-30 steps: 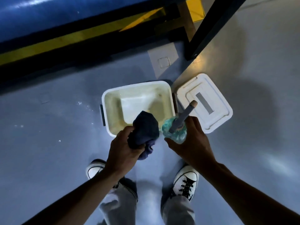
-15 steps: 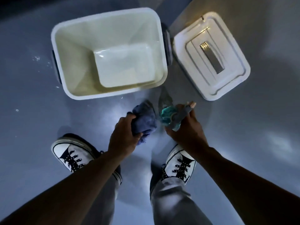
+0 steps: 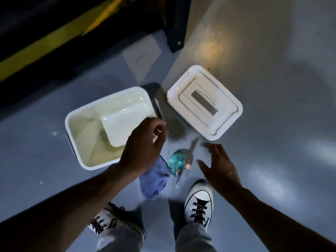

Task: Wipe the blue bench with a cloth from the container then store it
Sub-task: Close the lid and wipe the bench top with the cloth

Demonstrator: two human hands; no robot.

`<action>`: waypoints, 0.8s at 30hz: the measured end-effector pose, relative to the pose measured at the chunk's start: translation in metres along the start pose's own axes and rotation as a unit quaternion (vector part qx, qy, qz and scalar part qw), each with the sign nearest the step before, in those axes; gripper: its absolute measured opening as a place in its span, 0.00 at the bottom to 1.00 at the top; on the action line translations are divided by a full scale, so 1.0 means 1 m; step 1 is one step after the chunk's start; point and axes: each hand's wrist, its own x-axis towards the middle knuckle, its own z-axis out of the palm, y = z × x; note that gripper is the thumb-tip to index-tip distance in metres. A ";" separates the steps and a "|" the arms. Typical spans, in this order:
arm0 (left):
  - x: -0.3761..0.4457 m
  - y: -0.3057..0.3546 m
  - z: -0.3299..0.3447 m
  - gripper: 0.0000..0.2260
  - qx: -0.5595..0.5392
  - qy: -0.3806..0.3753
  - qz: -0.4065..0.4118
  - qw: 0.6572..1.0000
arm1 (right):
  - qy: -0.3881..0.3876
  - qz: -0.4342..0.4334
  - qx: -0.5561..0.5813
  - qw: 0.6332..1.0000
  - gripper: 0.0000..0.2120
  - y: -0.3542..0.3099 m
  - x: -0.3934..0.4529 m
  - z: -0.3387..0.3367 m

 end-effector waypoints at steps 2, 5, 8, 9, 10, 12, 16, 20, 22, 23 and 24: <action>0.043 0.015 -0.004 0.10 0.014 0.005 0.021 1.000 | 0.056 0.078 0.076 0.992 0.24 0.001 0.021 -0.013; 0.103 0.025 0.008 0.11 0.045 -0.004 0.008 0.999 | 0.126 0.177 0.185 0.958 0.20 0.007 0.060 -0.025; 0.147 0.032 0.036 0.17 0.071 -0.046 -0.065 0.994 | 0.127 0.287 0.289 0.904 0.20 0.020 0.097 -0.027; 0.159 0.032 0.048 0.20 0.083 -0.067 -0.095 0.990 | 0.123 0.324 0.326 0.880 0.20 0.027 0.108 -0.023; 0.170 0.029 0.059 0.25 0.097 -0.085 -0.120 0.984 | 0.122 0.356 0.359 0.854 0.21 0.033 0.117 -0.019; 0.185 0.019 0.079 0.32 0.119 -0.109 -0.153 0.975 | 0.134 0.397 0.390 0.820 0.19 0.046 0.131 -0.010; 0.188 0.000 0.107 0.37 0.145 -0.152 -0.179 0.961 | 0.161 0.424 0.397 0.798 0.09 0.058 0.139 0.000; 0.177 -0.002 0.113 0.32 0.157 -0.129 -0.163 0.965 | 0.170 0.447 0.422 0.770 0.19 0.056 0.144 0.002; 0.181 -0.002 0.110 0.30 0.131 -0.108 -0.186 0.968 | 0.155 0.454 0.448 0.754 0.12 0.054 0.143 -0.004; 0.184 -0.001 0.108 0.29 0.117 -0.097 -0.197 0.968 | 0.145 0.457 0.454 0.751 0.07 0.054 0.140 -0.011; 0.187 0.002 0.103 0.28 0.105 -0.086 -0.205 0.969 | 0.146 0.456 0.452 0.753 0.06 0.051 0.137 -0.020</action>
